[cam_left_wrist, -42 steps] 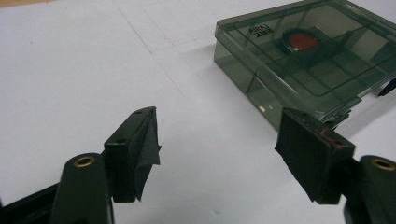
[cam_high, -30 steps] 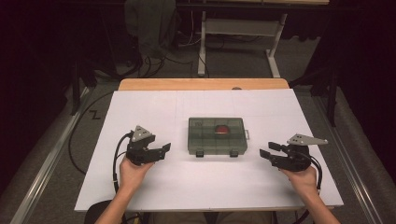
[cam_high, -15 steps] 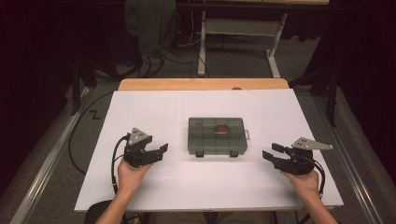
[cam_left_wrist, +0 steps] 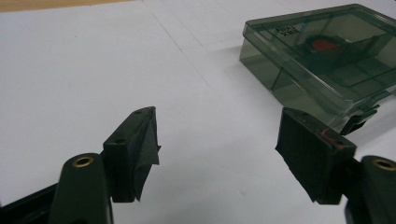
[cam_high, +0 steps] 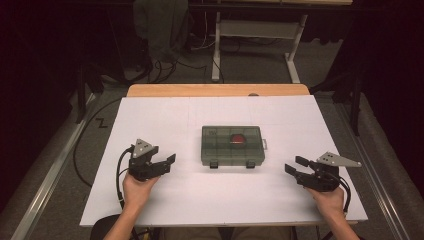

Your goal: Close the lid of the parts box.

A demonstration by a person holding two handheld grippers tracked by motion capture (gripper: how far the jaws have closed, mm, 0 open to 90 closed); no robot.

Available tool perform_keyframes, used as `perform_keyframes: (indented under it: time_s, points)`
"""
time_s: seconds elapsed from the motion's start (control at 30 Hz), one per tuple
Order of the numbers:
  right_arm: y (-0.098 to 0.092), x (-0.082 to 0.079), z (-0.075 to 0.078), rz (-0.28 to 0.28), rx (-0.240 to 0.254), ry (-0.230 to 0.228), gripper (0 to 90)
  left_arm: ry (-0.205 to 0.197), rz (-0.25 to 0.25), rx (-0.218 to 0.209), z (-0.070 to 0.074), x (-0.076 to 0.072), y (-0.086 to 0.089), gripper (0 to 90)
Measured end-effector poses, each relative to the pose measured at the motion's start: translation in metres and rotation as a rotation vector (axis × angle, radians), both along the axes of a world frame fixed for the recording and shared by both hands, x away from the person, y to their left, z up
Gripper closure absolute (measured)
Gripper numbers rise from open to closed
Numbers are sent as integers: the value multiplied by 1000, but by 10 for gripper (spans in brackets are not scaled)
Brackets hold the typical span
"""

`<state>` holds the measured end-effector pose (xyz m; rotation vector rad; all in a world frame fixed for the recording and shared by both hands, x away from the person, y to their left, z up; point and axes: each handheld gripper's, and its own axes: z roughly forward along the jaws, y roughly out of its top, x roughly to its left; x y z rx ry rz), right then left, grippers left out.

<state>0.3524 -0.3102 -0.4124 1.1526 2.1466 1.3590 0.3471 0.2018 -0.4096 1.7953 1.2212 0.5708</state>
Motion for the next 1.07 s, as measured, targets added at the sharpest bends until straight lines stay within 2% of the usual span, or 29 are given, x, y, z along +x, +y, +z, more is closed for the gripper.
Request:
perform_keyframes:
  time_s: [0.53,0.77,1.07]
  points:
    - [-6,-8,-5,-4,9,-7,418,-20,-1,-19,-6,-6,0,281]
    - [-3,-8,-5,1,0,-18,418,-40,-1,-47,-5,-7,1,270]
    - [-2,-5,-6,4,3,-22,414,-47,-7,-48,-6,-8,0,269]
